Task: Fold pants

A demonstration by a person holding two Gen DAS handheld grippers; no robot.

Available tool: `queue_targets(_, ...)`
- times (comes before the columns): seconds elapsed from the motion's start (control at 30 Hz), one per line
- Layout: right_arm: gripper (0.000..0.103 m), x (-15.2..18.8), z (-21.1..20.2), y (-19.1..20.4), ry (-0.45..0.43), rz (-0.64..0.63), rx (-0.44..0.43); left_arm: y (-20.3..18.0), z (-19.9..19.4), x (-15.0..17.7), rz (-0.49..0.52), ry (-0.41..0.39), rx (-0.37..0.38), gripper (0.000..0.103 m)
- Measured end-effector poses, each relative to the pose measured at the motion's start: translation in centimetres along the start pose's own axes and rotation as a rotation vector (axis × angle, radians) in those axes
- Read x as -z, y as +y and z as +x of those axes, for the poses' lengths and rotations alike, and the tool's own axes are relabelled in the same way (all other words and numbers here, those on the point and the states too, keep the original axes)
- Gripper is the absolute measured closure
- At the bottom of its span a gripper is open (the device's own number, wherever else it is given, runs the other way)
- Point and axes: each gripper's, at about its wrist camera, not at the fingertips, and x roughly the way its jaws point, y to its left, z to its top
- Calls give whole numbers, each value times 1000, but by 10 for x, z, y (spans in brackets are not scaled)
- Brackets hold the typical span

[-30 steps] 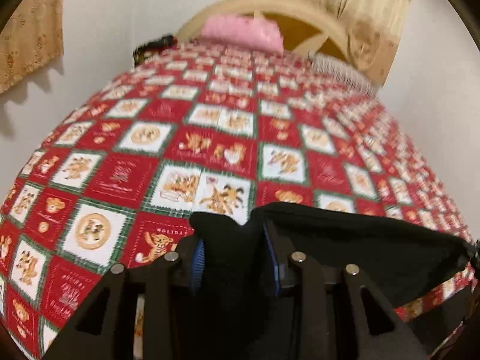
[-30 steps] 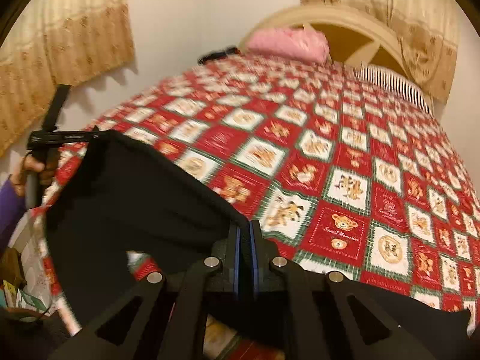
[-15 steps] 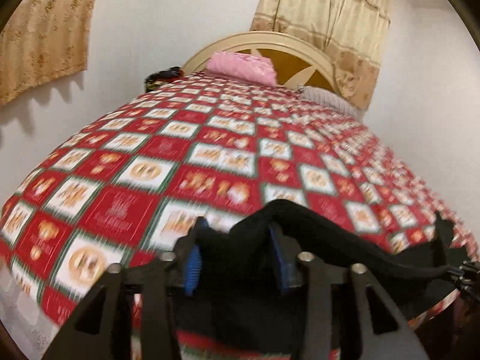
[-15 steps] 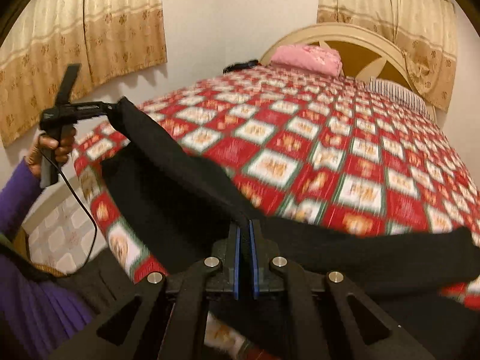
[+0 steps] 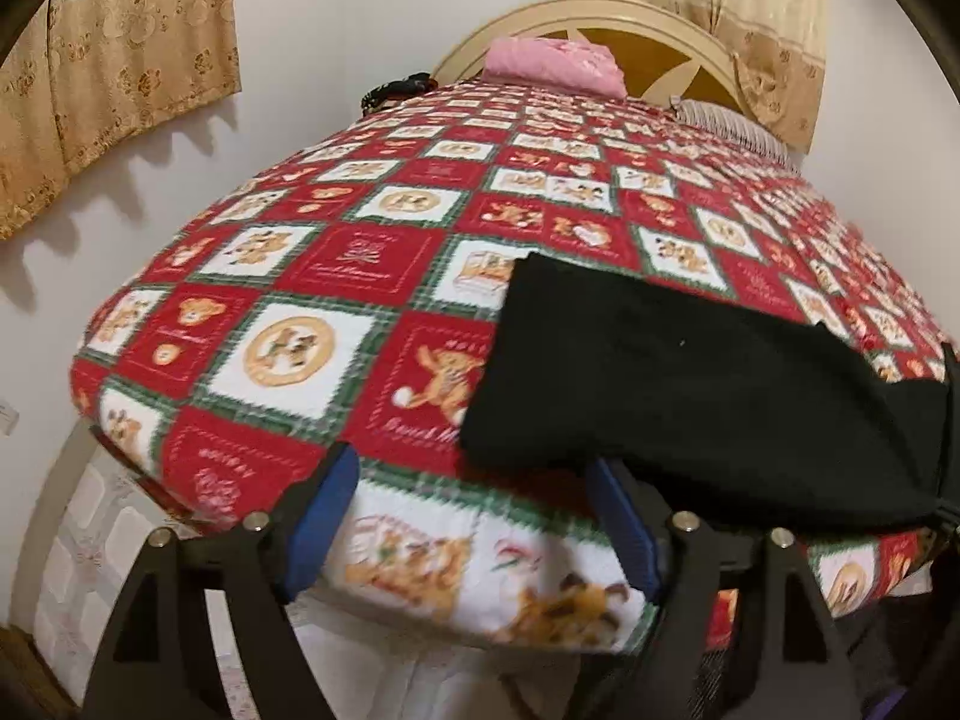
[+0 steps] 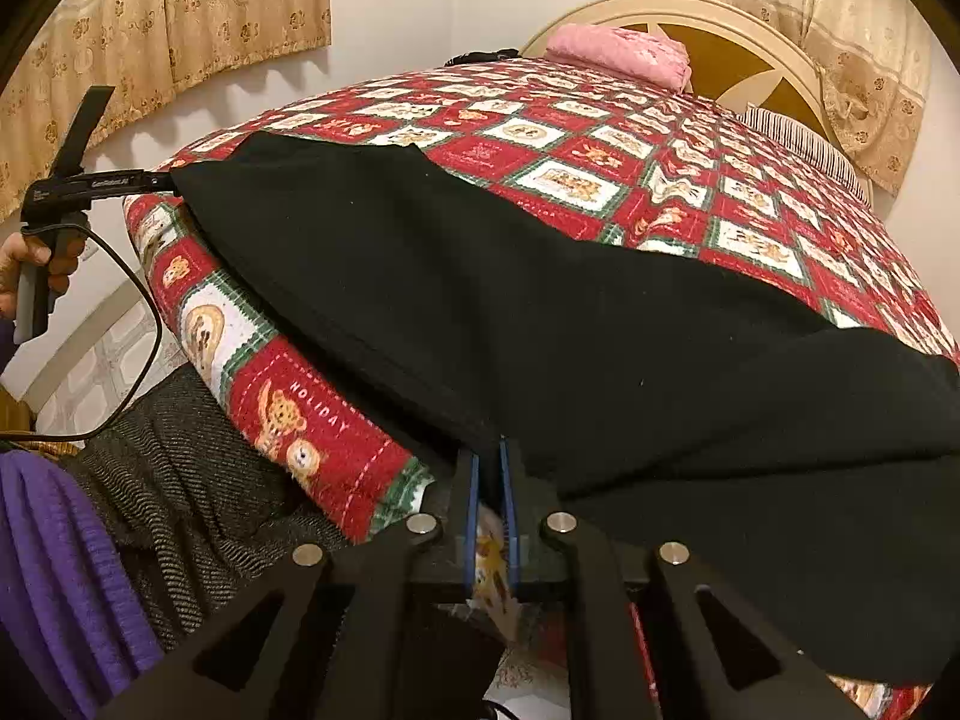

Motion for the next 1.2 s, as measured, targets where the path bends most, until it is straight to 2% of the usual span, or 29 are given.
queue_targets(0.1, 89, -13, -18, -2, -30, 11, -43, 8, -11, 0, 2, -34, -75, 22)
queue_targets(0.17, 86, -25, -30, -3, -74, 34, -93, 15, -13, -2, -22, -39, -95, 22)
queue_targets(0.2, 80, -33, -36, -4, -109, 53, -113, 19, -14, -3, -43, -30, -90, 21)
queue_targets(0.27, 71, -47, -38, -2, -159, 71, -145, 21, -14, -3, -74, -7, -35, 21)
queue_targets(0.3, 69, -53, -37, 1, -176, 72, -150, 19, -13, -1, -93, 13, 25, 21)
queue_targets(0.43, 69, -78, -12, 19, -201, 85, -201, -2, -11, 3, -123, 28, 176, 21)
queue_targets(0.5, 69, -85, 4, 29, -196, 98, -241, -12, -5, 0, -117, 19, 193, 21)
queue_targets(0.57, 69, -90, 22, 43, -174, 100, -266, -19, 8, -5, -115, 29, 166, 21)
queue_targets(0.63, 69, -90, 36, 52, -151, 106, -298, -16, 20, -8, -148, 50, 153, 22)
queue_targets(0.7, 69, -88, 48, 59, -126, 114, -322, -8, 28, -8, -221, 74, 198, 22)
queue_targets(0.73, 69, -86, 55, 63, -110, 117, -325, -5, 29, -6, -244, 73, 216, 24)
queue_targets(0.77, 69, -84, 63, 65, -91, 123, -326, -3, 30, -5, -261, 71, 227, 33)
queue_targets(0.8, 69, -83, 69, 66, -70, 130, -323, -1, 33, -6, -267, 72, 219, 39)
queue_targets(0.93, 69, -82, 78, 63, -87, 192, -337, -2, 36, -17, -229, 33, 184, 51)
queue_targets(1.0, 69, -84, 81, 60, -82, 220, -348, -1, 36, -27, -203, -1, 132, 63)
queue_targets(1.07, 69, -83, 81, 59, -88, 236, -350, 7, 38, -36, -195, -13, 30, 63)
queue_targets(1.1, 69, -82, 80, 60, -95, 228, -342, 16, 42, -39, -211, 11, -41, 63)
queue_targets(1.13, 68, -82, 79, 62, -100, 217, -336, 22, 43, -40, -225, 26, -65, 63)
queue_targets(1.2, 61, -82, 76, 67, -107, 186, -329, 34, 38, -41, -260, 19, -64, 63)
